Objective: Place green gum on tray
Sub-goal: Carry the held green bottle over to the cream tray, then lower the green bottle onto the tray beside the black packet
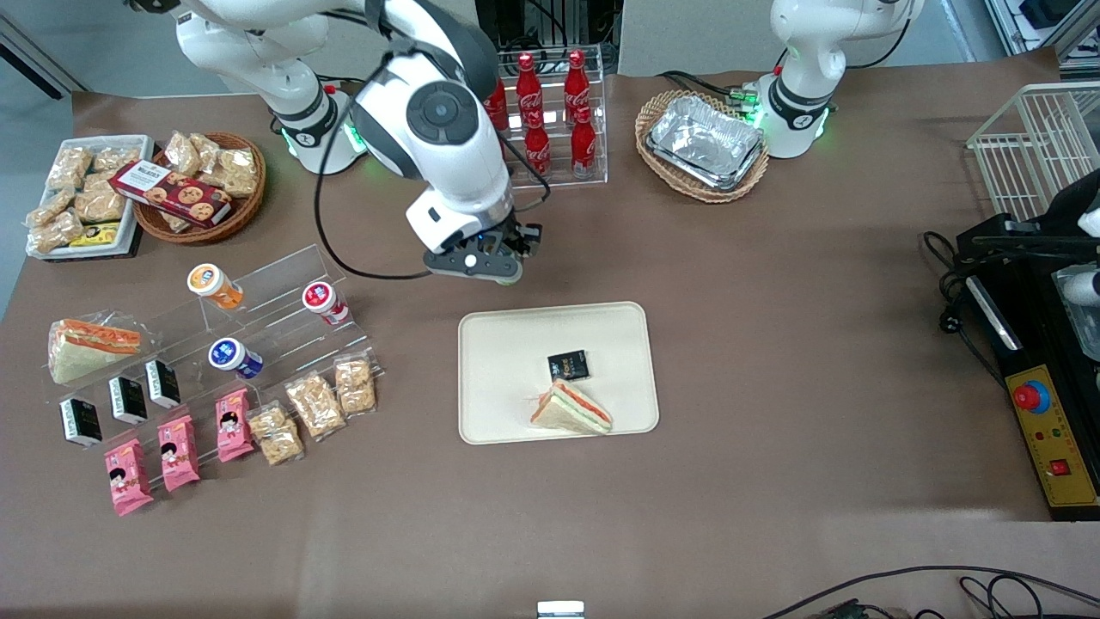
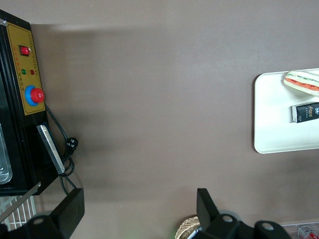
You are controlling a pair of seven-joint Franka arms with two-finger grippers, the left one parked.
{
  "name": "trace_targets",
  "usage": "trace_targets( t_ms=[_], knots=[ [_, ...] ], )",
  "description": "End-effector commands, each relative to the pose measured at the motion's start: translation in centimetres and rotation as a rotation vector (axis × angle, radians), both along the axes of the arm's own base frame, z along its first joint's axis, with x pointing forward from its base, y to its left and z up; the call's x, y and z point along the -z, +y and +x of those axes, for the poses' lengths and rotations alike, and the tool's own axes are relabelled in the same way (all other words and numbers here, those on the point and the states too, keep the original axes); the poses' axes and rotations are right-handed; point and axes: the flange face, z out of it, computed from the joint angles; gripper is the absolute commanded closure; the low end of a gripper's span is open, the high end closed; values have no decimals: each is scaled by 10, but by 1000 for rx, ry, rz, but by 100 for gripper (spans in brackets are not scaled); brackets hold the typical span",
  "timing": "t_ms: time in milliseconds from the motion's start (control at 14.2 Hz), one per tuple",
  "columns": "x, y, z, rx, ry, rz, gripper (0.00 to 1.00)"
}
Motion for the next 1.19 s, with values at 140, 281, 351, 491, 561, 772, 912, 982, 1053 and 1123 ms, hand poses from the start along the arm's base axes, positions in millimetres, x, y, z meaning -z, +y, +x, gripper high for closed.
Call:
trace_targets(
  t_ms=[140, 281, 351, 491, 561, 772, 912, 982, 1053, 1123],
  knots=[
    [46, 4, 8, 26, -36, 10, 100],
    [63, 3, 10, 17, -35, -2, 100],
    [70, 3, 10, 17, -27, 0, 100],
    [83, 0, 17, 27, -18, 1, 100],
    [89, 0, 20, 30, -16, 9, 100],
    [115, 1, 27, 18, -23, 8, 100],
    [134, 5, 26, -1, -19, 4, 100],
    [142, 4, 26, -2, -19, 5, 100],
    [152, 0, 30, 2, -27, 8, 100],
    [163, -2, 28, -2, -35, 14, 100]
  ],
)
